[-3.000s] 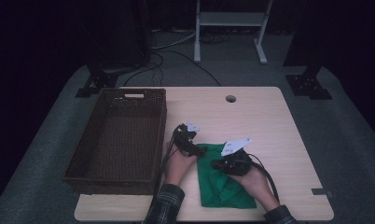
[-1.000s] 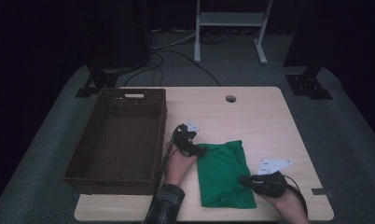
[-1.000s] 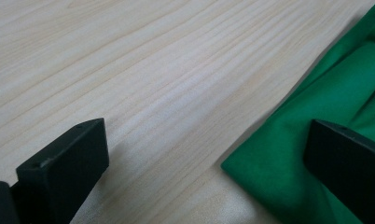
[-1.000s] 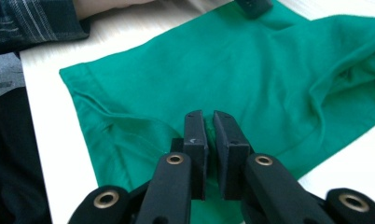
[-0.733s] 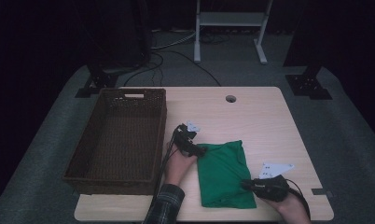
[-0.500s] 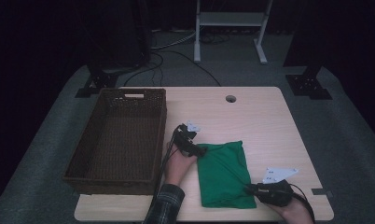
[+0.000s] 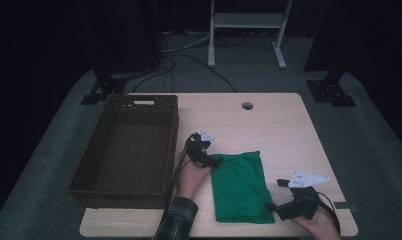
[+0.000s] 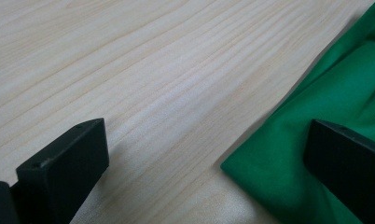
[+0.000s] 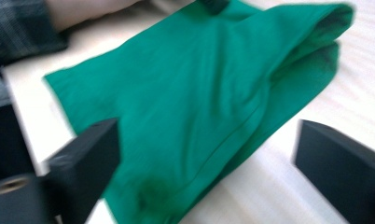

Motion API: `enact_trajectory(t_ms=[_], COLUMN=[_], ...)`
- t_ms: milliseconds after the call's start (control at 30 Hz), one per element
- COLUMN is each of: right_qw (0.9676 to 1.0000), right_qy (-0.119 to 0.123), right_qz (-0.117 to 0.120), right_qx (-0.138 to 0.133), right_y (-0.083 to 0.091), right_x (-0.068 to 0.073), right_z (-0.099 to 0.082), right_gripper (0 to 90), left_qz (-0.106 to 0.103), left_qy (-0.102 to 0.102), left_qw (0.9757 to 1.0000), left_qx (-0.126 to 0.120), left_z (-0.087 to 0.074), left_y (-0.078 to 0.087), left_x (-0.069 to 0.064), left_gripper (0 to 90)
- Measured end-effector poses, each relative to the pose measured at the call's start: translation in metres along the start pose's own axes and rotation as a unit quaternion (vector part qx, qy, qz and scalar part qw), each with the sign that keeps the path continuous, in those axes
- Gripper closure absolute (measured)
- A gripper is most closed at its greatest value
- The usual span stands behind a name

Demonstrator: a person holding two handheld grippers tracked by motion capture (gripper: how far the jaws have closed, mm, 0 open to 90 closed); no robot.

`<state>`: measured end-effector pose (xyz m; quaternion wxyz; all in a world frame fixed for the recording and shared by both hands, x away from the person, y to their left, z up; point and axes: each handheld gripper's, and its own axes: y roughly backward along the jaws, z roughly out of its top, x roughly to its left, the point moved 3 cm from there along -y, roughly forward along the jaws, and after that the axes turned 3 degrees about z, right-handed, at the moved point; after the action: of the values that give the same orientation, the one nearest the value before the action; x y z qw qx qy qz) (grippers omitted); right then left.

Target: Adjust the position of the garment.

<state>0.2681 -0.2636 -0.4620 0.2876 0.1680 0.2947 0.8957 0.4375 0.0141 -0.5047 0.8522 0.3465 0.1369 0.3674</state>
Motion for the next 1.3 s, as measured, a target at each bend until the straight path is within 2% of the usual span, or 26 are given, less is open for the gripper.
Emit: enact_trajectory(t_ms=[300, 500, 733, 800, 833, 900, 1033, 1167, 1233, 1300], right_qw=[0.9996, 0.9998, 0.9993, 0.9990, 0.9990, 0.9986, 0.9978, 0.9969, 0.9968, 0.9968], right_qy=[-0.006, -0.015, -0.026, -0.032, -0.027, -0.023, -0.036, -0.036, -0.043, -0.040], right_qz=[-0.014, -0.008, -0.027, -0.027, -0.029, -0.044, -0.048, -0.058, -0.054, -0.056], right_qx=[-0.023, -0.011, 0.007, 0.014, 0.018, 0.019, 0.029, 0.039, 0.039, 0.041], right_y=[-0.012, -0.030, -0.056, -0.063, -0.067, -0.073, -0.086, -0.097, -0.101, -0.105], right_x=[-0.031, -0.053, -0.080, -0.087, -0.089, -0.094, -0.106, -0.119, -0.126, -0.131], right_z=[0.039, 0.063, 0.084, 0.087, 0.088, 0.087, 0.080, 0.072, 0.067, 0.063], right_gripper=[0.0, 0.0, 0.0, 0.0, 0.0, 0.0, 0.0, 0.0, 0.0, 0.0], left_qz=[0.000, 0.000, 0.000, -0.001, -0.001, -0.001, -0.001, -0.001, -0.001, -0.001], left_qy=[0.000, 0.000, 0.000, -0.001, 0.000, 0.000, -0.001, -0.001, 0.000, 0.001], left_qw=[1.0000, 1.0000, 1.0000, 1.0000, 1.0000, 1.0000, 1.0000, 1.0000, 1.0000, 1.0000], left_qx=[0.001, 0.001, 0.001, 0.001, 0.001, 0.001, 0.001, 0.001, 0.001, 0.001], left_z=[0.000, 0.000, 0.000, 0.000, 0.000, 0.000, 0.000, 0.000, 0.000, 0.001], left_y=[0.000, 0.000, 0.000, 0.000, 0.000, 0.000, 0.000, 0.000, 0.000, 0.000], left_x=[0.000, 0.000, 0.000, 0.000, 0.000, 0.000, 0.000, 0.000, 0.000, 0.000], left_gripper=[0.0, 0.0, 0.0, 0.0, 0.0, 0.0, 0.0, 0.0, 0.0, 0.0])
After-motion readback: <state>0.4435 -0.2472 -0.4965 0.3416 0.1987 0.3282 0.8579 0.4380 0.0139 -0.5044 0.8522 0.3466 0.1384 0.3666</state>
